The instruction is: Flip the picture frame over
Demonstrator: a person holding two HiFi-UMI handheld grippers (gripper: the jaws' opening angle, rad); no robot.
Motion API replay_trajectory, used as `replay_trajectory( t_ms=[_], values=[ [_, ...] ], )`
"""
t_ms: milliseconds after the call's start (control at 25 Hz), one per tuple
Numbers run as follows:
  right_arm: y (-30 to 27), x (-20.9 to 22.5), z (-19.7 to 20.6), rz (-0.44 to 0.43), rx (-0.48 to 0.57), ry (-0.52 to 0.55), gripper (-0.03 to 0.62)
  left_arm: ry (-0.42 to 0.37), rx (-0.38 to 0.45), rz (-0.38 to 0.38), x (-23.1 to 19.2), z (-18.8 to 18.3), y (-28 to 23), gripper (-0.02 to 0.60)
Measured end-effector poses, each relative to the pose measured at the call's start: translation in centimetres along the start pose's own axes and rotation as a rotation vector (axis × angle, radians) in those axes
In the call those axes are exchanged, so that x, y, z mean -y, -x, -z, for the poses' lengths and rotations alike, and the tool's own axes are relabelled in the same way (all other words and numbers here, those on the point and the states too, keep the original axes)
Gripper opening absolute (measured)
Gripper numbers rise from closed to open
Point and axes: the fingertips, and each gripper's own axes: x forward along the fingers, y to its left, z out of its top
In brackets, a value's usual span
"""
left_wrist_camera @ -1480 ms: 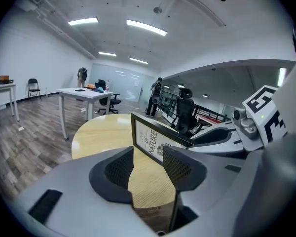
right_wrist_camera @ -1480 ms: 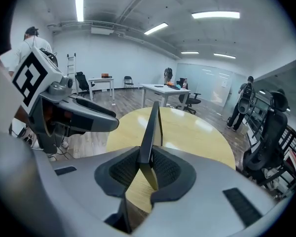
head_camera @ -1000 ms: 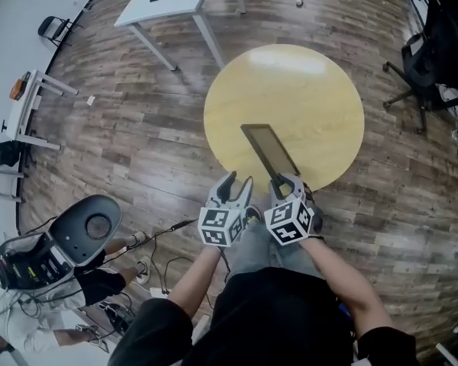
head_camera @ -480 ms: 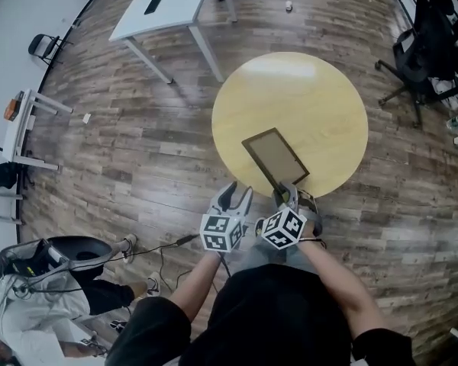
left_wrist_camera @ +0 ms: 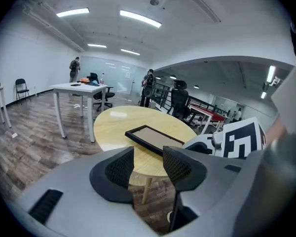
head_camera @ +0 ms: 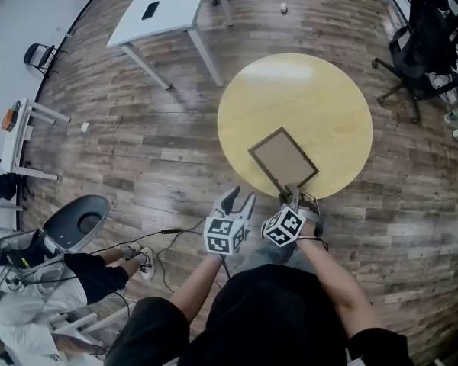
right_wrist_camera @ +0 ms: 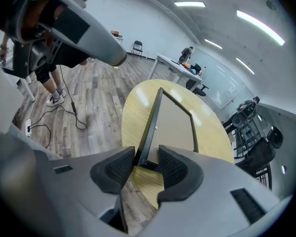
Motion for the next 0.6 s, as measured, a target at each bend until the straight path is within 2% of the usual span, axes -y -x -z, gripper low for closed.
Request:
replay_trajectory(
  t_ms=[80,160,200,240,400,600],
  values=[
    [-0.5,-0.6,0.4,-0.016,-0.018,-0.032,0.156,-0.008,-0.007,0.008,-0.2,0.2,0.1,0.193],
    [-0.9,-1.0,0.8,-0.060,-0.029,-0.146,0.157,-0.015,-0.010,0.016,-0.3,0.3,0.2,0.193],
    [-1.0,-1.1,1.0,-0.079,-0.030,-0.218,0.102,-0.018,-0.012,0.020,-0.3,0.3,0.3,0.193],
    [-1.0,-1.0,1.0,-0.086,-0.028,-0.263,0.100,-0.021,-0.014,0.023,-0.5,0.4,0.3,0.193],
    [-0.9,-0.9,0.7,-0.099,-0.014,-0.299,0.095,-0.025,-0.020,0.036,-0.7,0.5,0.4,0.193],
    [0.1,-1.0,1.0,-0.169,0.011,-0.477,0.057,-0.029,-0.006,0.056,-0.1,0.3,0.6,0.193]
  ],
)
